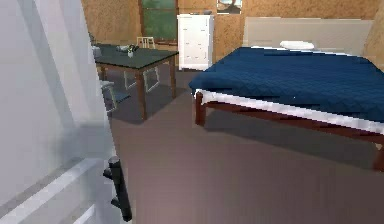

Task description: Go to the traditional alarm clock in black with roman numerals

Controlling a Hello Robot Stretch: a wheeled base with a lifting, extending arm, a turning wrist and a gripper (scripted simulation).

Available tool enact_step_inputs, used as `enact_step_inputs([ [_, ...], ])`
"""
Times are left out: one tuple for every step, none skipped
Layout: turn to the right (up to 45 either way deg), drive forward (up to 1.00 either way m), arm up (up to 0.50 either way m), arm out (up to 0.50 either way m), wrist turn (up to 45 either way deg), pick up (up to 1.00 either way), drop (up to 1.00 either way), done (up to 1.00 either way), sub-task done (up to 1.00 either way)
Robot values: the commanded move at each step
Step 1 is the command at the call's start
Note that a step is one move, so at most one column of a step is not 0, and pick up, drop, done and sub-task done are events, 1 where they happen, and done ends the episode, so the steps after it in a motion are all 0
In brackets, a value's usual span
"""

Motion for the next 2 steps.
enact_step_inputs([
  [0.0,0.20,0.00,0.00,0.0,0.00,0.00,0.00,0.00],
  [45.0,0.00,0.00,0.00,0.0,0.00,0.00,0.00,0.00],
])
